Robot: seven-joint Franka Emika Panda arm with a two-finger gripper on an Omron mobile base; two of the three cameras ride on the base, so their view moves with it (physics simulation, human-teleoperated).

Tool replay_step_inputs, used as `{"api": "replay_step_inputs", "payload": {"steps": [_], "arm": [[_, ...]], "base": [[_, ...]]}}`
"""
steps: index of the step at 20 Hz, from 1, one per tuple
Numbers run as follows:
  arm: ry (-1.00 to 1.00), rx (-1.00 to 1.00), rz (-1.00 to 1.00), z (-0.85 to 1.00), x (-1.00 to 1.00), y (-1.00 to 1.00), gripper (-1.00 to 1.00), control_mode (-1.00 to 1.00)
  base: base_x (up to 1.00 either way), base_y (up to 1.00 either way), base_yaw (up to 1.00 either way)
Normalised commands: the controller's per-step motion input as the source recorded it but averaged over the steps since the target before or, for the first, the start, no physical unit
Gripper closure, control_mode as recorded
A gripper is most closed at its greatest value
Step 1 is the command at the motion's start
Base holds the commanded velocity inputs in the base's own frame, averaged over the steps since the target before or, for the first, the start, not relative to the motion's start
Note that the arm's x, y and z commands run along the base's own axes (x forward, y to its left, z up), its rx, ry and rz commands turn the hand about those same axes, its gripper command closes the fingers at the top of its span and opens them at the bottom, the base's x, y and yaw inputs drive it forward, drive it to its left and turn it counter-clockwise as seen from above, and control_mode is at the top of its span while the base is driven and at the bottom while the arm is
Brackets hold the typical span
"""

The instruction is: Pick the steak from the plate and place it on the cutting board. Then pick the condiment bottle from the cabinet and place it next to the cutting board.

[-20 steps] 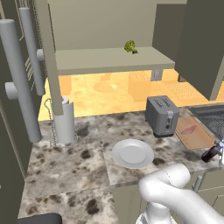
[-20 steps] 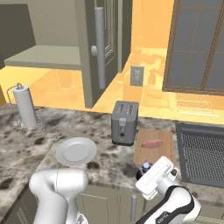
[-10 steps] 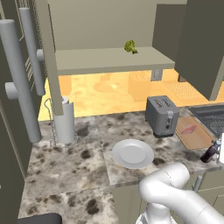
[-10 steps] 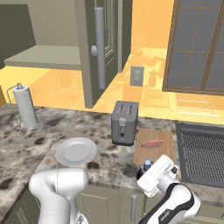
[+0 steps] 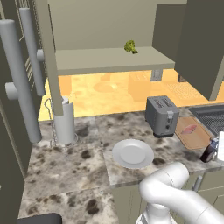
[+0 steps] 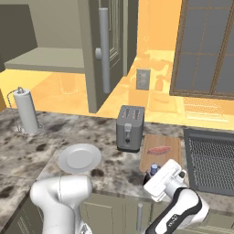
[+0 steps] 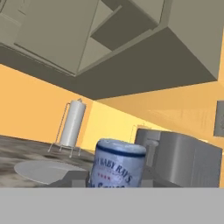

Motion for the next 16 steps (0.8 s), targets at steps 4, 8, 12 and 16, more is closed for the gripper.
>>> {"api": "replay_step_inputs", "payload": {"steps": [4,8,12,16], "arm": [[0.00,0.00,0.00,-0.33,0.04,-0.08,1.00,-1.00],[0.00,0.00,0.00,-0.23,0.00,-0.05,1.00,-1.00],[0.00,0.00,0.00,-0.22,0.00,-0.06,1.00,-1.00],[0.00,0.00,0.00,-0.23,0.00,-0.01,-1.00,-1.00]], "base": [[0.00,0.00,0.00],[0.00,0.00,0.00],[0.00,0.00,0.00],[0.00,0.00,0.00]]}}
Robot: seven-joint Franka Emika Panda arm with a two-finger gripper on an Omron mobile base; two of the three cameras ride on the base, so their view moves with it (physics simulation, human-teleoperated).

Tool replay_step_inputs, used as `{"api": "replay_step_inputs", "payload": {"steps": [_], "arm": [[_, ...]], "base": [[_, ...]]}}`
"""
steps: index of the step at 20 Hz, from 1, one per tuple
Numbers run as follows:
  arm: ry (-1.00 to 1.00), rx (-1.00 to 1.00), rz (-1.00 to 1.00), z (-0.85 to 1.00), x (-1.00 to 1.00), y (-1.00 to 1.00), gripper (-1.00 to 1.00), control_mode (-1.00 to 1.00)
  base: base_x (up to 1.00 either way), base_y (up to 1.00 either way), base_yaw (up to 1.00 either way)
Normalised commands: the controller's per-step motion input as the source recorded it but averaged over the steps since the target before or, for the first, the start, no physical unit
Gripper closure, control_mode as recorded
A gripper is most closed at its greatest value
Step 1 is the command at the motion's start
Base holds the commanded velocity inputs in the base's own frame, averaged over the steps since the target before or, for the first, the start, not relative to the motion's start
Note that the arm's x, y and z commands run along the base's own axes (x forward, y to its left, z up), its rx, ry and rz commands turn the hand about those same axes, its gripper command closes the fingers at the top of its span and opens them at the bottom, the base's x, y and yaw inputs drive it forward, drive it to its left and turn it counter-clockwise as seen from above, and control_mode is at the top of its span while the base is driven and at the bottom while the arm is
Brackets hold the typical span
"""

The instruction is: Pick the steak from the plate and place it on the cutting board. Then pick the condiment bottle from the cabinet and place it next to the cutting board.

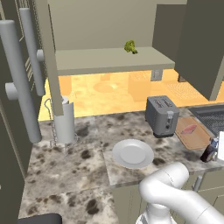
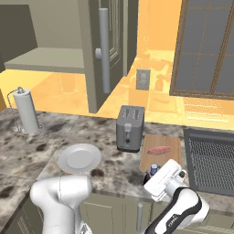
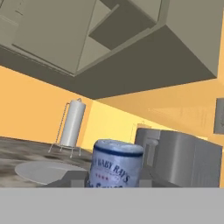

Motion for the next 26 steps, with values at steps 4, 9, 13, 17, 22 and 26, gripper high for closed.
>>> {"api": "replay_step_inputs", "payload": {"steps": [4,9,13,17,22,26], "arm": [[0.00,0.00,0.00,-0.21,0.00,-0.03,-1.00,-1.00],[0.00,0.00,0.00,-0.19,0.00,-0.02,-1.00,-1.00],[0.00,0.00,0.00,-0.11,0.00,0.00,-1.00,-1.00],[0.00,0.00,0.00,-0.06,-0.01,0.00,-1.00,-1.00],[0.00,0.00,0.00,-0.04,0.00,-0.02,-1.00,-1.00],[0.00,0.00,0.00,0.02,0.00,-0.21,-1.00,-1.00]], "base": [[0.00,0.00,0.00],[0.00,0.00,0.00],[0.00,0.00,0.00],[0.00,0.00,0.00],[0.00,0.00,0.00],[0.00,0.00,0.00]]}}
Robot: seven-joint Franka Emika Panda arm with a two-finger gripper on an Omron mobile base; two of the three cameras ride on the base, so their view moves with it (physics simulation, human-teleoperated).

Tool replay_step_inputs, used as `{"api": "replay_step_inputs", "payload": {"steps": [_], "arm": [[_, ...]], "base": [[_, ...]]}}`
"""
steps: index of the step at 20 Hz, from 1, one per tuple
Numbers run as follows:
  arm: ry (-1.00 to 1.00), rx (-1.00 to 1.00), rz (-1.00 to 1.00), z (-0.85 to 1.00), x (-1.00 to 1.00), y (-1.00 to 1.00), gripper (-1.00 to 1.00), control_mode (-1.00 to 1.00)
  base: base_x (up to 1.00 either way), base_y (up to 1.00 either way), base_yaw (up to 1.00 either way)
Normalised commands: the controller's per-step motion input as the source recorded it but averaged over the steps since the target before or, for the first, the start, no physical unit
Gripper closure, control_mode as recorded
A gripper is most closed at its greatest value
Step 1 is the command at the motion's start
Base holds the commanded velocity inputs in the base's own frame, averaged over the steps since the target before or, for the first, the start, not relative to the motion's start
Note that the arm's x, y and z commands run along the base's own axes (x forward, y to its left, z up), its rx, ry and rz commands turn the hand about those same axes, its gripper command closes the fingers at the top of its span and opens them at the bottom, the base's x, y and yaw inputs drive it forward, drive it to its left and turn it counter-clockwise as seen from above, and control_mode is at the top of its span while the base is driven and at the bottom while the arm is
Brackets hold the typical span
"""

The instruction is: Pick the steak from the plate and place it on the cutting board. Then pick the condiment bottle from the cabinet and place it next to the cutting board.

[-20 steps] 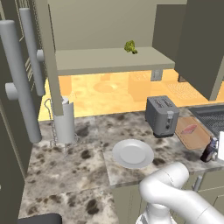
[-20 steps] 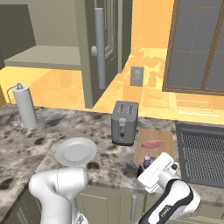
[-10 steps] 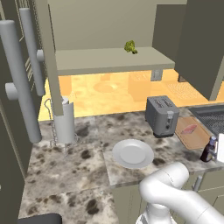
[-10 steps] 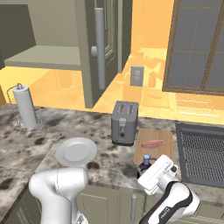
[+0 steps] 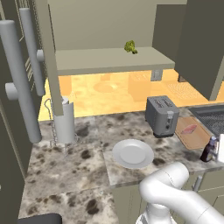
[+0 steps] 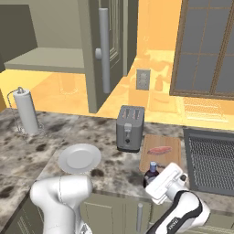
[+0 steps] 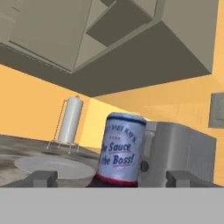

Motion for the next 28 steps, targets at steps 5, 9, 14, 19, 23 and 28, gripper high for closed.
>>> {"api": "replay_step_inputs", "payload": {"steps": [5,9,14,19,23,28], "arm": [[0.04,0.00,0.00,0.18,0.00,-0.30,-1.00,-1.00],[0.05,0.00,0.00,0.36,-0.05,-0.25,-1.00,-1.00],[0.00,0.00,0.00,0.48,-0.22,-0.15,-1.00,-1.00],[0.02,0.00,0.00,0.52,-0.30,-0.10,-1.00,-1.00],[0.04,0.00,0.00,0.69,-0.28,-0.16,-1.00,-1.00],[0.05,0.00,0.00,0.79,-0.18,-0.22,-1.00,-1.00]], "base": [[0.00,0.00,0.00],[0.00,0.00,0.00],[0.00,0.00,0.00],[0.00,0.00,0.00],[0.00,0.00,0.00],[0.00,0.00,0.00]]}}
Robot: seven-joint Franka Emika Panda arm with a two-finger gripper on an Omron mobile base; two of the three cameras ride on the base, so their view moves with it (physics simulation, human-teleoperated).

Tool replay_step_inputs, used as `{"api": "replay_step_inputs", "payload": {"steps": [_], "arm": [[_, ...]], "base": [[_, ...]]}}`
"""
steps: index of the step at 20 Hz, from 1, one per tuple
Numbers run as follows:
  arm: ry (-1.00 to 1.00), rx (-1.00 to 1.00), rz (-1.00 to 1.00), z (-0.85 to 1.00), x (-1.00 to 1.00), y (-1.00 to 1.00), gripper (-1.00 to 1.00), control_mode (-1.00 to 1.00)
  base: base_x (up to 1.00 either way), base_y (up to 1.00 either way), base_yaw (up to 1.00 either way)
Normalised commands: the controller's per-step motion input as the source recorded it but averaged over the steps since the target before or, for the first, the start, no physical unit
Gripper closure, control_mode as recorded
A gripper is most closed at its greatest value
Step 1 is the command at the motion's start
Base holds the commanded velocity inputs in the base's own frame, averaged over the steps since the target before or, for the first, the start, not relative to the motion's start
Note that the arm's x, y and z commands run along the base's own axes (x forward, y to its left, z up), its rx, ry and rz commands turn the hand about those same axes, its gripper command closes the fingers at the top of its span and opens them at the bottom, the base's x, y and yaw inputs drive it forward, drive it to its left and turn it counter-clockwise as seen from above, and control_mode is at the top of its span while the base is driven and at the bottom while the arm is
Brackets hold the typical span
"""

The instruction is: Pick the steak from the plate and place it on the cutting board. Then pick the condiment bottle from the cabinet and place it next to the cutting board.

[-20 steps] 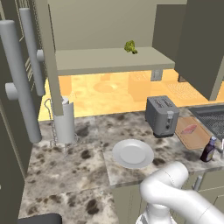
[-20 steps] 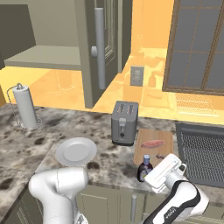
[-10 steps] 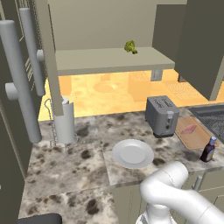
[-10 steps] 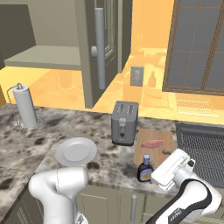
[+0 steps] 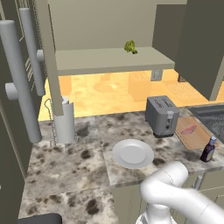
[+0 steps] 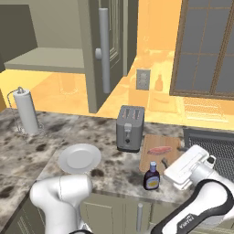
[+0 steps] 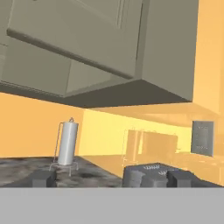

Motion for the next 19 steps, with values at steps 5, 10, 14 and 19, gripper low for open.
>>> {"api": "replay_step_inputs", "payload": {"steps": [5,10,14,19], "arm": [[0.03,0.00,0.00,0.78,-0.16,-0.12,-1.00,-1.00],[0.02,0.00,-0.03,0.63,-0.05,-0.01,-1.00,-1.00],[0.00,0.00,-0.12,0.27,-0.10,0.00,-1.00,-1.00],[-0.01,0.00,-0.16,-0.10,-0.42,0.16,-1.00,-1.00]], "base": [[0.00,0.00,0.00],[0.00,0.00,0.00],[0.00,0.00,0.00],[0.00,0.00,0.00]]}}
